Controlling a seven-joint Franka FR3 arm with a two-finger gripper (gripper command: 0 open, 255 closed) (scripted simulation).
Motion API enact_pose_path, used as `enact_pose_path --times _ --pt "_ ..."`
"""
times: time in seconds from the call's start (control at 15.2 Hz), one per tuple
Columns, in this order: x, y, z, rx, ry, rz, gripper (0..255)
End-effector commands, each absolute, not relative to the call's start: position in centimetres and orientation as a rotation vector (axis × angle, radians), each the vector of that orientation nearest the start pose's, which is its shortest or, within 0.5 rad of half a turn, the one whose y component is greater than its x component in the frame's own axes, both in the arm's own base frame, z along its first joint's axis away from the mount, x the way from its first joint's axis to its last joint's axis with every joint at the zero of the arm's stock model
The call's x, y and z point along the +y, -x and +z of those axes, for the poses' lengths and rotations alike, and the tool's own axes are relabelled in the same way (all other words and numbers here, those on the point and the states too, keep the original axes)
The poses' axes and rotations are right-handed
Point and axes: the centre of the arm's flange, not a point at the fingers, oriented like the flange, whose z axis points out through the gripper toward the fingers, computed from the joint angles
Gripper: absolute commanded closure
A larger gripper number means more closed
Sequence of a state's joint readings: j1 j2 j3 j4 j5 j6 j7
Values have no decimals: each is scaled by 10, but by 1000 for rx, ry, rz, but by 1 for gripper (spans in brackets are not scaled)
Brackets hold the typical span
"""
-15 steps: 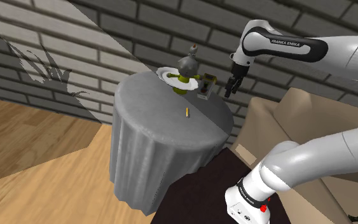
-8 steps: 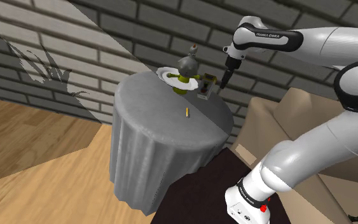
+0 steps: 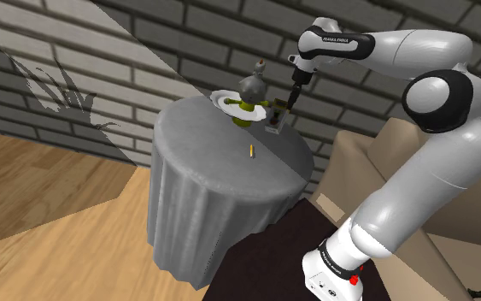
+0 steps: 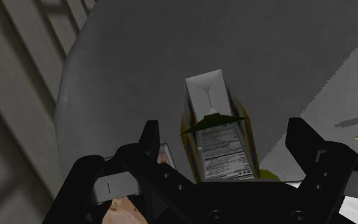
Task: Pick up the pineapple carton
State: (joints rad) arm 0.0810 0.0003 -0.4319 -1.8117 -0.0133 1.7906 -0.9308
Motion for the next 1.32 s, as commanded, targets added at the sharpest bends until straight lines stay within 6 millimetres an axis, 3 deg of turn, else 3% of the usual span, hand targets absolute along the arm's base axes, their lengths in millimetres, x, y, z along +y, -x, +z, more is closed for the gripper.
enact_pose_path --times 0.0,0.4,0.46,1.06,1.25 --pt "-194 -530 519 -913 3004 35 0" --pt "-194 -530 495 -913 3004 35 0" --pt "-194 -529 495 -913 3004 35 255" --pt "-194 -530 495 -913 3004 35 255" --pt "-194 -530 511 -913 3004 35 255"
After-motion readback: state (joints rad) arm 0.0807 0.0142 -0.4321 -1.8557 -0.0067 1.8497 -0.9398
